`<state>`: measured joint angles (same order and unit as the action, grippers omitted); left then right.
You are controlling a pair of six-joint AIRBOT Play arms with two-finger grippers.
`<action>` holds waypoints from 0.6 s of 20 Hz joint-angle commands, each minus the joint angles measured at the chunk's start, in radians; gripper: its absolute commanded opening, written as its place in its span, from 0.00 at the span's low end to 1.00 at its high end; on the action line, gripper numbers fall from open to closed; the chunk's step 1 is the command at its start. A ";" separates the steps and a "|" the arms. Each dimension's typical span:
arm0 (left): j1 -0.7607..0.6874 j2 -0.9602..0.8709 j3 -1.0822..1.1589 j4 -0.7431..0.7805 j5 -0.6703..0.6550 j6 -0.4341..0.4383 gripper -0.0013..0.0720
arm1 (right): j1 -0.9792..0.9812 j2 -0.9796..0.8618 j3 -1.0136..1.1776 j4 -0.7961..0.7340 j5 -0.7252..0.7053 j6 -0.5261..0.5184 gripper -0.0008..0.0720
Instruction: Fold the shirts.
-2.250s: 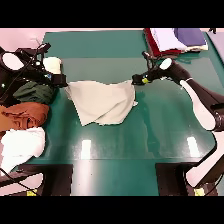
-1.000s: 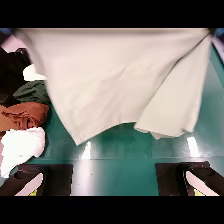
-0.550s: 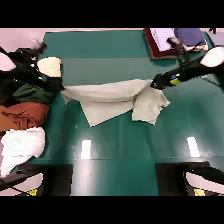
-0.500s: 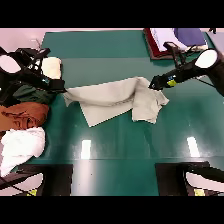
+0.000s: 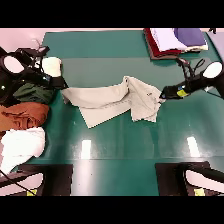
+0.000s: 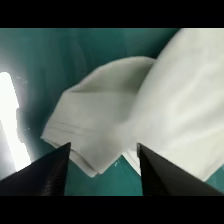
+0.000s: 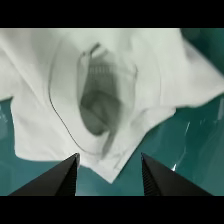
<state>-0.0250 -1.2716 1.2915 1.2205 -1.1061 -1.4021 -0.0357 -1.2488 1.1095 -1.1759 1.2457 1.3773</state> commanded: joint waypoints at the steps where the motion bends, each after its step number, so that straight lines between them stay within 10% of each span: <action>1: 0.040 0.008 0.066 0.017 -0.078 -0.038 0.69 | -0.021 0.022 -0.126 0.118 -0.024 -0.045 0.63; 9: -0.043 0.011 -0.079 -0.018 -0.107 -0.064 0.69 | 0.141 -0.071 -0.193 0.162 -0.208 -0.061 0.61; 11: -0.043 0.019 -0.079 -0.023 -0.109 -0.064 0.69 | 0.175 -0.072 -0.192 0.151 -0.286 -0.062 0.08; 12: -0.043 0.024 -0.079 -0.023 -0.121 -0.064 0.69 | 0.171 -0.057 -0.179 0.134 -0.307 -0.062 0.03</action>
<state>-0.0582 -1.2552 1.2278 1.2034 -1.2201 -1.4578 0.0982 -1.3045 0.9245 -1.0260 1.0332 1.3186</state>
